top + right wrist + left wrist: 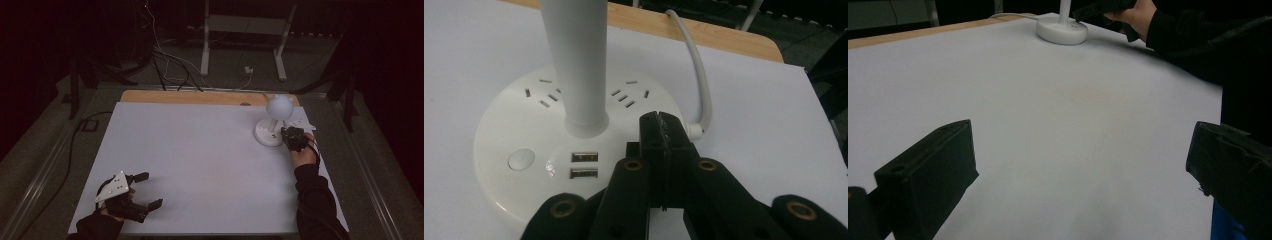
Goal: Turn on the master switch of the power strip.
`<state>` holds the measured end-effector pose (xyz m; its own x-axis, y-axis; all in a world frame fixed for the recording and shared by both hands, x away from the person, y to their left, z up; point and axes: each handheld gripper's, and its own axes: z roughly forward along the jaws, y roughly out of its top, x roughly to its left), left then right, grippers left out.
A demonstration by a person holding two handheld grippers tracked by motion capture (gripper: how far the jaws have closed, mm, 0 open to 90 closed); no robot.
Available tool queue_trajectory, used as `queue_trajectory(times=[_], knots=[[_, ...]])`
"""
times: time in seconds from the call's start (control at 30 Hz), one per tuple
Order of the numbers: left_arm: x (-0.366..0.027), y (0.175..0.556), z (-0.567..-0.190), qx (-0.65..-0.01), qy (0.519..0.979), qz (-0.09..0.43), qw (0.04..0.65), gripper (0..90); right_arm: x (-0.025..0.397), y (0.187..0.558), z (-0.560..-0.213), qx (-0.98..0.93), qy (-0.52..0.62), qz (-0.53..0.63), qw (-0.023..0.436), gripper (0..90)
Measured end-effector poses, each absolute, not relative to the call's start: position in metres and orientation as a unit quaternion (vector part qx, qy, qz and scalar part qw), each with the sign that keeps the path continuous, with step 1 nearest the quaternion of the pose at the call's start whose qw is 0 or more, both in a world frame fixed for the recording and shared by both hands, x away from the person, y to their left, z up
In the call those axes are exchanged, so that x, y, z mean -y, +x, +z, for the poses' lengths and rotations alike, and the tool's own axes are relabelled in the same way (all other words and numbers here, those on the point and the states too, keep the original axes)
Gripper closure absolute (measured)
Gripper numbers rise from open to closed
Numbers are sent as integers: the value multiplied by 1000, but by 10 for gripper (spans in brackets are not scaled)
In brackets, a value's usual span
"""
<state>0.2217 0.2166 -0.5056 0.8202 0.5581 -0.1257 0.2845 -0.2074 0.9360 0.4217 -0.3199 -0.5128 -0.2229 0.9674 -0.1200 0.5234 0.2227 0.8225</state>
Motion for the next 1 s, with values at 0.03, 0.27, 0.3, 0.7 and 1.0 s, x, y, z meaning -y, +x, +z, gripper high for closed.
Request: queue_trajectory(times=[0.03,0.27,0.3,0.7,1.0], knots=[[-217,222,-506,-274,768,120,567,3,320,422,-513,-707,528,335,331,900],[-216,222,-506,-274,767,120,567,3,320,422,-513,-710,524,331,334,900],[-216,222,-506,-274,767,120,567,3,320,422,-513,-710,523,331,335,900],[-216,222,-506,-275,767,119,567,3,320,423,-514,-713,525,332,326,900],[-216,222,-506,-272,767,117,569,3,321,422,-518,-703,532,344,324,900]])
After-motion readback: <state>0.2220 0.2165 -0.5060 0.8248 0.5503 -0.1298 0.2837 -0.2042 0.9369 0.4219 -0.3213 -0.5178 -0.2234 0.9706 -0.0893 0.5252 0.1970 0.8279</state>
